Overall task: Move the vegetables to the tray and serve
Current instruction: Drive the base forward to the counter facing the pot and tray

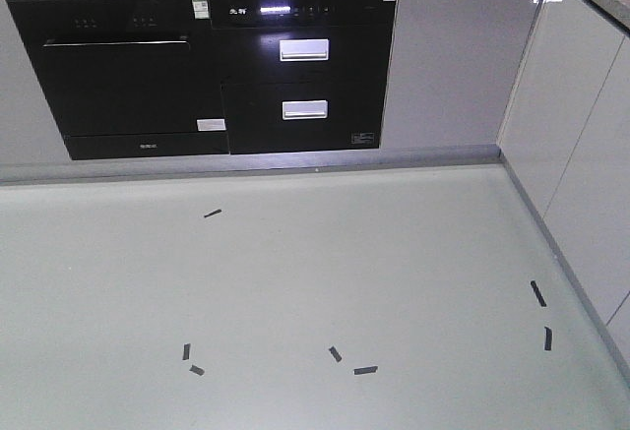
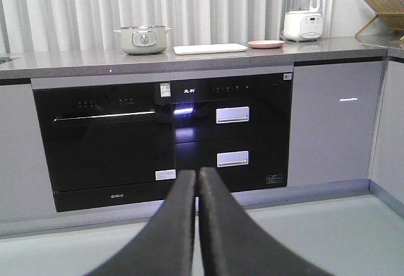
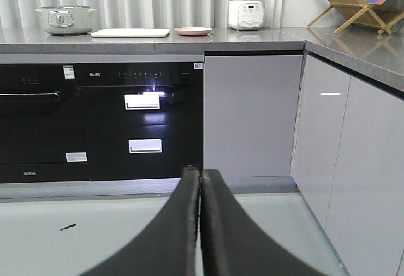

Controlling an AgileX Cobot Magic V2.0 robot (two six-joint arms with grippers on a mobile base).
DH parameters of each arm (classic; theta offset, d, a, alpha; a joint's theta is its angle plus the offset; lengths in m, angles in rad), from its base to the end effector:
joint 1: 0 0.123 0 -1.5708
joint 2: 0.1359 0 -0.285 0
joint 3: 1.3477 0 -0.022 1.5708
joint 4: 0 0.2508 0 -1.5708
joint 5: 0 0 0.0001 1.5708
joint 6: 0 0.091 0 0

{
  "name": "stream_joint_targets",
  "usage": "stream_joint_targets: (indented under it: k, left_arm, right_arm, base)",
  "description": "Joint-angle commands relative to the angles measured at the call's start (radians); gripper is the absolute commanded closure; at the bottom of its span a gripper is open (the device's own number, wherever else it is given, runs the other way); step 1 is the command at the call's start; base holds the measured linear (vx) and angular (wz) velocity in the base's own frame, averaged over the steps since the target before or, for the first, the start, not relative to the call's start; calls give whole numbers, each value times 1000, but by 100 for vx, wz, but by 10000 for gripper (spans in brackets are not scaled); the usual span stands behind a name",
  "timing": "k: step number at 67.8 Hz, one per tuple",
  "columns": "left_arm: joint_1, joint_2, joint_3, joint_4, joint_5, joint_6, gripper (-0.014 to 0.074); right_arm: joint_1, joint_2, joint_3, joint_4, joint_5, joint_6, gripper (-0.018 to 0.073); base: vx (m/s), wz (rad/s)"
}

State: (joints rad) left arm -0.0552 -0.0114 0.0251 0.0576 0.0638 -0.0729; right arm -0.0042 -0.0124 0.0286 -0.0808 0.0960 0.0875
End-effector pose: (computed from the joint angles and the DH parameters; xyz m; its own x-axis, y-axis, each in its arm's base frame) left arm 0.0566 -0.0028 0.1995 0.0090 -0.0159 -0.9998 0.0517 0.9985 -0.0155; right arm 0.0567 -0.0010 0.1955 -0.0246 0.0072 -0.9997 0.0121 0.9999 0.0069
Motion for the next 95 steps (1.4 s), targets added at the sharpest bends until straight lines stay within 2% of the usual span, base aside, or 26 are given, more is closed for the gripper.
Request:
stream_joint_targets:
  k: [1, 95]
  left_arm:
    - [2, -15, 10, -9, -73, -5, 603]
    - [2, -15, 10, -9, -73, -5, 603]
  right_arm:
    - [-6, -2, 7, -7, -76, -3, 568]
    - [-6, -2, 7, -7, -75, -3, 568]
  base:
    - [0, 0]
    - [1, 0]
